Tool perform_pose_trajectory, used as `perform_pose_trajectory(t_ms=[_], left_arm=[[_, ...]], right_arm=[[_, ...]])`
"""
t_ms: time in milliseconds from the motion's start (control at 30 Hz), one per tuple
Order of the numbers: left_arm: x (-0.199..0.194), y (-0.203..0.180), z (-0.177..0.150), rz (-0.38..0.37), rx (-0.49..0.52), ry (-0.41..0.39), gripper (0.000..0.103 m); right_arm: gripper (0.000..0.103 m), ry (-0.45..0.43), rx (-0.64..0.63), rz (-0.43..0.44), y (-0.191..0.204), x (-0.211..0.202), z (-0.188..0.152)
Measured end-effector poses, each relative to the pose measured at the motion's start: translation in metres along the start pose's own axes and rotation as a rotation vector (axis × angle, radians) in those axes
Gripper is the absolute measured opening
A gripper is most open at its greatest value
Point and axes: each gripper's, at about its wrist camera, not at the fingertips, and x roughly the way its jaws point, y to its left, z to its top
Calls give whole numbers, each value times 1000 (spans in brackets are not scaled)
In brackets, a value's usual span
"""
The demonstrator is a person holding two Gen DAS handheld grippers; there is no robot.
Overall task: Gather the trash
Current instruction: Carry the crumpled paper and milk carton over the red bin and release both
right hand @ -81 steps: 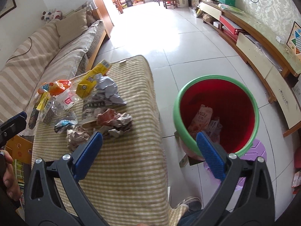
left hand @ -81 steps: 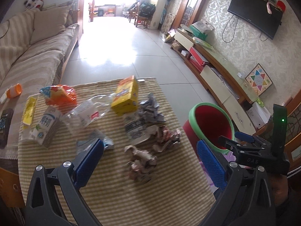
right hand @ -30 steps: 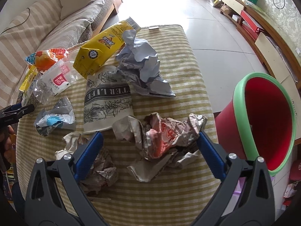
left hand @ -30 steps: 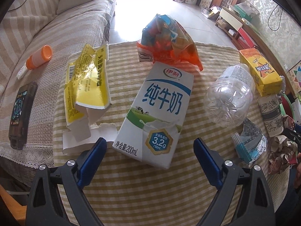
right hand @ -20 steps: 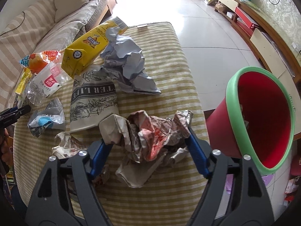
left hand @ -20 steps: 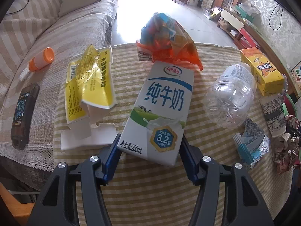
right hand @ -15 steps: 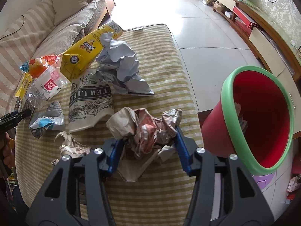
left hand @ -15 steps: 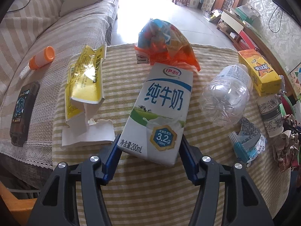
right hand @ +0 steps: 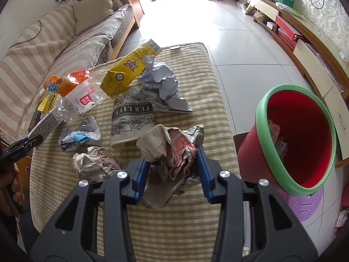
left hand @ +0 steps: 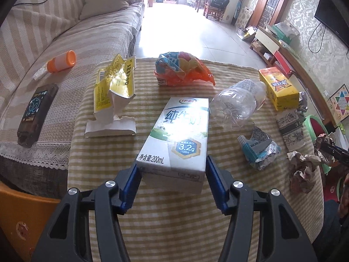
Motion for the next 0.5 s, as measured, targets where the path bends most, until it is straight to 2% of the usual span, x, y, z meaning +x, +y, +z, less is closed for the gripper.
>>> perform_pose_trajectory(t_ms=[500], left_arm=[[-82,-22,-4,-44,-11,-119,52]], right_arm=[[40,-72,-17,64,12,-49,-9]])
